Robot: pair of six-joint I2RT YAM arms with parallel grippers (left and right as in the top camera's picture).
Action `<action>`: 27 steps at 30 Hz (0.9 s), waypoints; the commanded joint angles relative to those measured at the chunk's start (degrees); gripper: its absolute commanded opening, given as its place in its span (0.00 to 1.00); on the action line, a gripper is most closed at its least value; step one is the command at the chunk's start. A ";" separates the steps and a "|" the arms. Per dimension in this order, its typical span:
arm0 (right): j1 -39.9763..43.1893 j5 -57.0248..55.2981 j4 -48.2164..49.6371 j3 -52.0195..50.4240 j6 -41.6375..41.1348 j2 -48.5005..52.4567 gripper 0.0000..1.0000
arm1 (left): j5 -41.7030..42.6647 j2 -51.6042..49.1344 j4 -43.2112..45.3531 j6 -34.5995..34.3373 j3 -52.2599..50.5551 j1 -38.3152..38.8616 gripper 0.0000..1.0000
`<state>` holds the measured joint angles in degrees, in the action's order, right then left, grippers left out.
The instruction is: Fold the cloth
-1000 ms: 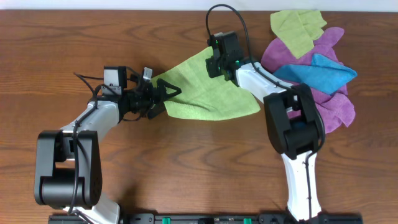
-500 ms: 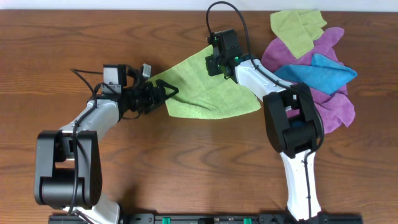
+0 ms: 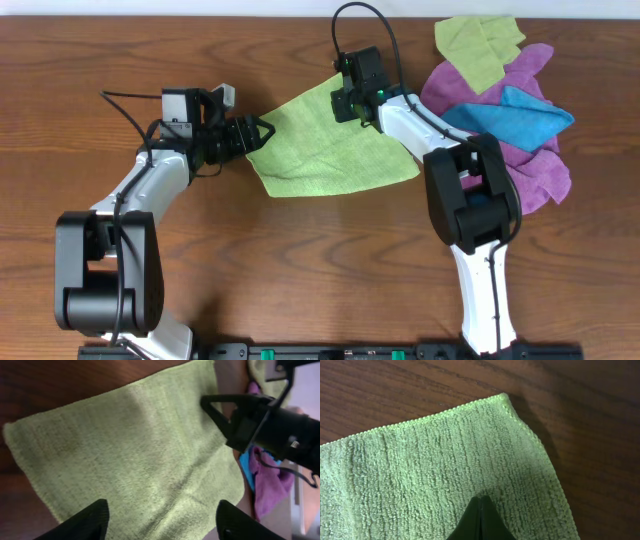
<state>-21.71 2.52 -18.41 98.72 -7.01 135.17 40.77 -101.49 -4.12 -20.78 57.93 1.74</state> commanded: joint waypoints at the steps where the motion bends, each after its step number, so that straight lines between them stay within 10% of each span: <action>1: -0.07 -0.55 -2.03 -0.74 -0.66 1.66 0.01 | -6.75 0.90 -1.20 2.10 0.96 0.57 0.55; 8: -0.07 -0.52 -4.81 0.81 -0.63 1.64 0.01 | -14.25 -0.94 -0.79 3.26 0.96 2.84 0.06; 27: -0.07 2.03 -6.95 1.79 -0.66 1.55 0.01 | -32.20 -7.45 7.52 16.98 0.96 8.52 0.06</action>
<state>-21.69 2.96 -24.18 100.92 -7.01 135.17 10.72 -106.78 2.96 -5.85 57.95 10.35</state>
